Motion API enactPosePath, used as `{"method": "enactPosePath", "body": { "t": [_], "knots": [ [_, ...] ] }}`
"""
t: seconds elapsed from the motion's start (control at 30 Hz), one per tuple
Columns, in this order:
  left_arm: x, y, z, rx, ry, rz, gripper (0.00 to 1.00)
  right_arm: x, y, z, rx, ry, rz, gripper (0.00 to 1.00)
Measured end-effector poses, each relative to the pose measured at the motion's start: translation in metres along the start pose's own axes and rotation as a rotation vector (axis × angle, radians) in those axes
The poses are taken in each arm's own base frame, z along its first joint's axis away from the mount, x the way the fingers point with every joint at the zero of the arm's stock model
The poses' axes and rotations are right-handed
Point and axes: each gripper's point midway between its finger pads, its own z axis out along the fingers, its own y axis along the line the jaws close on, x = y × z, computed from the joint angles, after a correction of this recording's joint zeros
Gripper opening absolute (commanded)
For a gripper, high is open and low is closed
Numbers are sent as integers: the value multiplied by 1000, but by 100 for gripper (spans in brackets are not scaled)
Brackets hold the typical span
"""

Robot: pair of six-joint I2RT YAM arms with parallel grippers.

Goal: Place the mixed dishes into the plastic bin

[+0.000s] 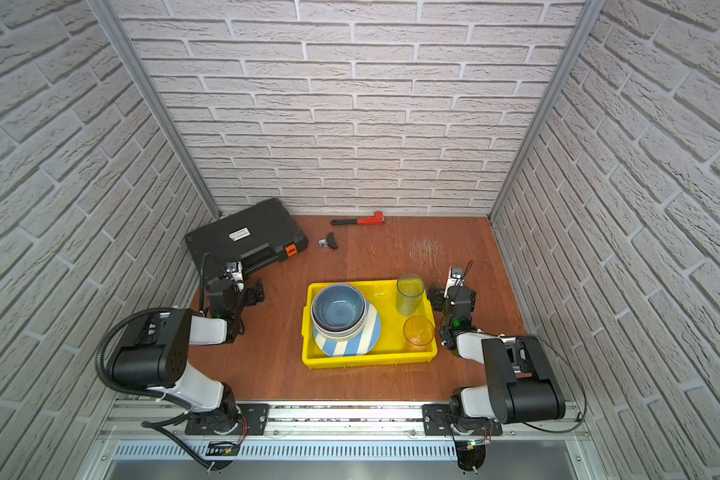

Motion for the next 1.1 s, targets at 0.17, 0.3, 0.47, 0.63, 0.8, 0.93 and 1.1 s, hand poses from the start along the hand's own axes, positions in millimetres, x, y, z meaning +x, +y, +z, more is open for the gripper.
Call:
{"method": "enactPosePath", "body": {
  "t": [0.17, 0.3, 0.47, 0.63, 0.8, 0.93, 1.1],
  "knots": [
    [0, 1, 0, -3, 0, -1, 98, -7, 7, 8, -34, -62, -6, 100],
    [0, 2, 0, -3, 0, -2, 98, -6, 9, 7, -44, -61, -14, 100],
    [0, 2, 0, -3, -1, -2, 98, -7, 9, 8, -47, -79, -13, 100],
    [0, 2, 0, -3, -1, -2, 98, -5, 9, 7, -46, -68, -14, 100],
    [0, 2, 0, -3, -1, -2, 98, -5, 9, 7, -46, -65, -15, 100],
    [0, 2, 0, -4, -1, -2, 98, -5, 9, 7, -45, -65, -15, 100],
    [0, 2, 0, -3, -1, -2, 98, -5, 9, 7, -46, -64, -15, 100]
  ]
}}
